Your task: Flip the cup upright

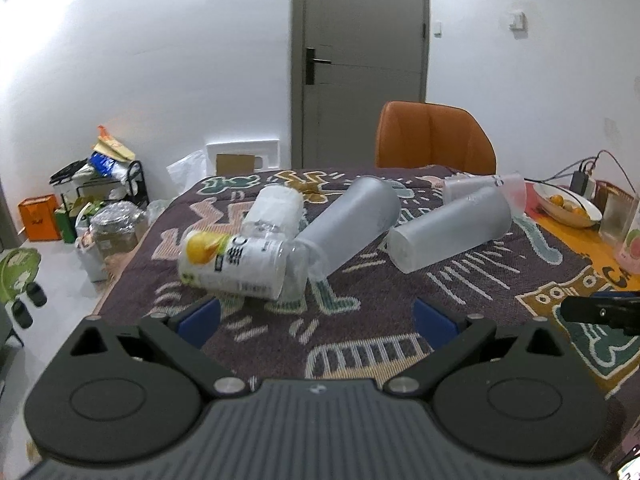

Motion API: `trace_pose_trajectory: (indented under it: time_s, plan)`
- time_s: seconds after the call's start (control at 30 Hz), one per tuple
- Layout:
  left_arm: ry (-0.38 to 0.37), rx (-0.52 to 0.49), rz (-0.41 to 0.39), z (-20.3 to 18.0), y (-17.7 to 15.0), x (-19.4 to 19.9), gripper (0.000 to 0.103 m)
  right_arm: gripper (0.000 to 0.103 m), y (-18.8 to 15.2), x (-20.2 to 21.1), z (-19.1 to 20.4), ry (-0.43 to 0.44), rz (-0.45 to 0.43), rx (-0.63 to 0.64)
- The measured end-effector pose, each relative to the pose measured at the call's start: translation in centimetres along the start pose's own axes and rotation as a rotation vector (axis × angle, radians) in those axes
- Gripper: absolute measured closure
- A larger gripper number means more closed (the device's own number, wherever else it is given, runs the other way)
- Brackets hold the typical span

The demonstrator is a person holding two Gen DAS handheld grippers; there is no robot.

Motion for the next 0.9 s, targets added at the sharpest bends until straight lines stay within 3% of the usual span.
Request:
trace_pose_trajectory:
  time_s: [0.4,0.9]
  plan:
    - [-0.061,-0.113,0.031,-1.2,3.4,-5.5,0.004,0.002,1.5,-3.7,-1.7,-0.029,-0.008,-0.079]
    - [-0.132,-0.295,0.142,-3.2,6.7,-12.6,0.021,0.002,2.9,-5.6,-3.9,-0.068,0.001,-0.162]
Point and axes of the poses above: each gripper's, at about its wrist camera, not at the fingertips, and x roughly against the way its jaws point, z to its left, y to its top, the point moved 9 cm from there along -x, roughly the way its jaws point, and after that the axes turned 1 degree about -y, right-handed, at the moved point
